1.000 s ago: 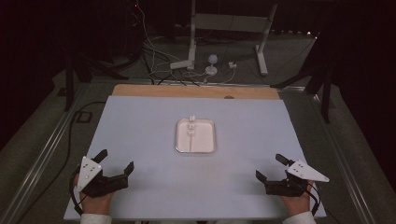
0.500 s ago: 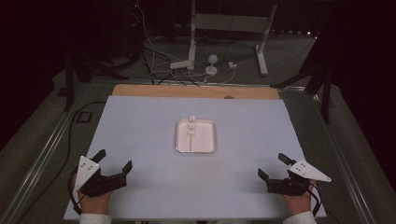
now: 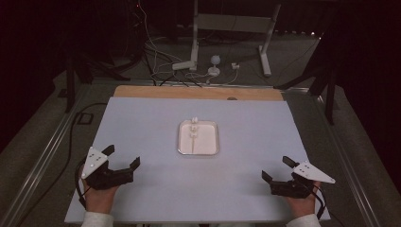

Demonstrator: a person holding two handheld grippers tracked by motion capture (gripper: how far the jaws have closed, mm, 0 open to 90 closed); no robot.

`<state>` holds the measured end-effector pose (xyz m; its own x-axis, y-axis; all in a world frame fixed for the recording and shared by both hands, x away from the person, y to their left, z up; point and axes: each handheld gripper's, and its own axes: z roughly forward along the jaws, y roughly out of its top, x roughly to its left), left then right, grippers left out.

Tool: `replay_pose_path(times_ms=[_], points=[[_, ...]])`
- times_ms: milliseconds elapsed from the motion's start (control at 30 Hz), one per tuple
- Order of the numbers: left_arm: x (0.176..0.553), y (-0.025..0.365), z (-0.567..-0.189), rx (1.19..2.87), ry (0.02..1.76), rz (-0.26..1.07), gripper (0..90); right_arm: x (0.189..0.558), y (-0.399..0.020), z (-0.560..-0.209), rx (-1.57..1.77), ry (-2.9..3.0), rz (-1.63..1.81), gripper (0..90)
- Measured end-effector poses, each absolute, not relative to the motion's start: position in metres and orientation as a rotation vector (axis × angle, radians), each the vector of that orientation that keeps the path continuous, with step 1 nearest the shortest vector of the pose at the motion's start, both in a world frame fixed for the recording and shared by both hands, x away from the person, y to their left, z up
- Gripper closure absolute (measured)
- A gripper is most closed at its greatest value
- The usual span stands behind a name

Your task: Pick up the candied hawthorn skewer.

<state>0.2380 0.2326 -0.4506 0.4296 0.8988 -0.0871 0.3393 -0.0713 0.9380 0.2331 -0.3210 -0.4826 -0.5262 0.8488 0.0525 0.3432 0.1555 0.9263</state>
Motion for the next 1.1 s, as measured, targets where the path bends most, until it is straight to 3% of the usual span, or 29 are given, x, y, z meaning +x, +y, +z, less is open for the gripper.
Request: replay_pose_path(times_ms=[467,1100], points=[[0.272,0.197,-0.437,1.642,1.053,0.638,0.6,0.234,-0.322,-0.483,1.141,1.939,1.36,0.0],[0.308,0.157,-0.453,1.687,1.056,0.59,0.6,0.235,-0.32,-0.484,1.134,1.956,1.345,0.0]])
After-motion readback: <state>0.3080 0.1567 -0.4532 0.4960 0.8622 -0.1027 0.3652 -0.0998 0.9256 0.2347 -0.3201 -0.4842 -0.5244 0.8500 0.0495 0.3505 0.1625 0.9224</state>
